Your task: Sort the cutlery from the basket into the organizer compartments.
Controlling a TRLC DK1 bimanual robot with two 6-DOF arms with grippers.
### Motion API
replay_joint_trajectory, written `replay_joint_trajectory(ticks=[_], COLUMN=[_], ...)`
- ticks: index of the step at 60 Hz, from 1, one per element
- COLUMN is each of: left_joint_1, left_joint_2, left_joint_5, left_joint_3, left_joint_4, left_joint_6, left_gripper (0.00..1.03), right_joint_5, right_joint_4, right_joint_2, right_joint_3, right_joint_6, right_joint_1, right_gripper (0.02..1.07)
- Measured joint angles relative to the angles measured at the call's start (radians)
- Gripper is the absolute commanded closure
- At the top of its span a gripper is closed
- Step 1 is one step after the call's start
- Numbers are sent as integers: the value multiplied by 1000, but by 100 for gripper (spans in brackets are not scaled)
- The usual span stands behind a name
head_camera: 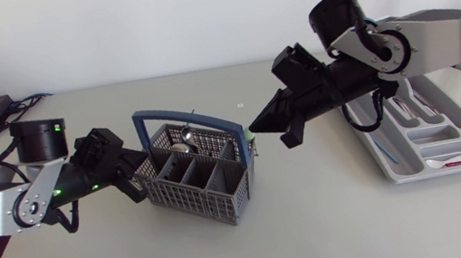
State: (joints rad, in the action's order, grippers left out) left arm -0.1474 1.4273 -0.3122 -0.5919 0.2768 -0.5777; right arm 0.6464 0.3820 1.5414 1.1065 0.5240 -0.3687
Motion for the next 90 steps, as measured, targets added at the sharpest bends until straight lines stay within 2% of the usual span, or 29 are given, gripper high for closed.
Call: replay_joint_trajectory(ticks=[9,15,27,43,52,68,90], left_joint_1=[76,109,121,152,125,57,-47], left_joint_2=[-137,-213,-238,-89,-41,71,215], left_joint_5=[-39,-74,-81,-81,-80,-80,-77], left_joint_3=[16,25,58,66,65,-4,-173], left_joint_4=[-142,-202,-219,-224,-224,-204,-190], left_joint_6=[-8,-30,-82,-131,-131,-111,-43], left_gripper=[100,100,100,100,100,100,100], right_joint_5=[-61,-84,-120,-125,-123,-60,-68], right_joint_4=[-82,-135,-214,-246,-251,-222,-198], right_joint_2=[10,47,195,321,345,341,166], right_joint_3=[-27,-29,-3,79,111,99,-104], right_joint_6=[0,-7,-45,-79,-87,-90,-68], right_joint_1=[96,119,118,88,67,53,48], right_gripper=[101,101,101,101,101,101,101])
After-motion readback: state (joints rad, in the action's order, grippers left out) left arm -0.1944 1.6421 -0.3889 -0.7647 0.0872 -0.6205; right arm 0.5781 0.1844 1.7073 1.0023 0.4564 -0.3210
